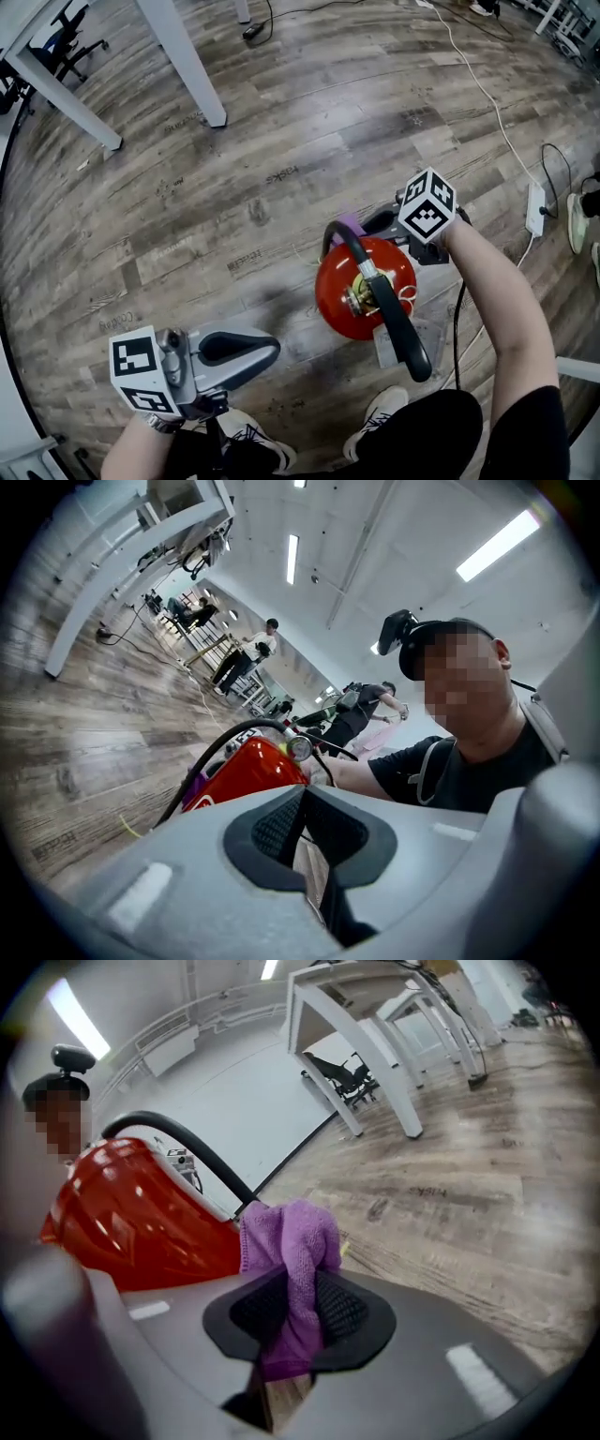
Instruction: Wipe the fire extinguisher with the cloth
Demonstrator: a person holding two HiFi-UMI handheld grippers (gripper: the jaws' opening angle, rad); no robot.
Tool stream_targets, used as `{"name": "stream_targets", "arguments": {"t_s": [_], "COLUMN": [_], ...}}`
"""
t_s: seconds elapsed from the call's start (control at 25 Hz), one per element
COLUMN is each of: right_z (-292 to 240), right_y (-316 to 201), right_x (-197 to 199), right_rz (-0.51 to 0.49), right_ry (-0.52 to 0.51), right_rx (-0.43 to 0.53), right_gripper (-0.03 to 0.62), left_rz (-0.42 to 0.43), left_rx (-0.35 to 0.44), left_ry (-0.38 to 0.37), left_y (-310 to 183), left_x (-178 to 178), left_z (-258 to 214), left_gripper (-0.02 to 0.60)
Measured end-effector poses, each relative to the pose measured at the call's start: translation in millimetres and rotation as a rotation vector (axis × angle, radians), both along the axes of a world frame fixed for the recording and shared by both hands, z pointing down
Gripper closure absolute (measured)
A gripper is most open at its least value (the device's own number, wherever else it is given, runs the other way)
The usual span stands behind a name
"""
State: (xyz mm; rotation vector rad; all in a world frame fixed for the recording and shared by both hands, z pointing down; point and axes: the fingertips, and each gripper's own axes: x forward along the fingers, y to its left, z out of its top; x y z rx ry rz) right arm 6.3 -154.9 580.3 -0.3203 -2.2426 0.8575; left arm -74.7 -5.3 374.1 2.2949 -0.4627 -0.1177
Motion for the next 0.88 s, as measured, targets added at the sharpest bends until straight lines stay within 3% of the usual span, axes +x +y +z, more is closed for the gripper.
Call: {"name": "stream_targets", "arguments": {"t_s": [0.28,0.48,0.64,0.88], "right_z": [150.9,169.7,115.1,-48.6], "right_y": [1.4,-1.1,-2.7,-5.6], "right_x": [28.4,28.1,28.6,34.5], "right_rz": [0.221,0.371,0.38,0.408], "right_ry": [0.149,0.126,0.037,-0.193], "right_rx": [-0.096,-0.109,-0.103,-0.03], "right_gripper": [0.519,0.517,0.517,0.517], "left_rz": [-0.068,-0.09,-0.076,0.01], "left_rx": [-0.092,-0.102,-0.086,-0.003], "left_ry": [-0.008,0.004,0.022,0.011], "left_y": [1.1,-4.2,-7.9,-2.1], "left_x": [-14.6,-15.0,-7.4,11.7], "left_z": [20.4,24.1,21.4,13.0], "left_gripper": [0.58,0.581,0.581,0.581]}}
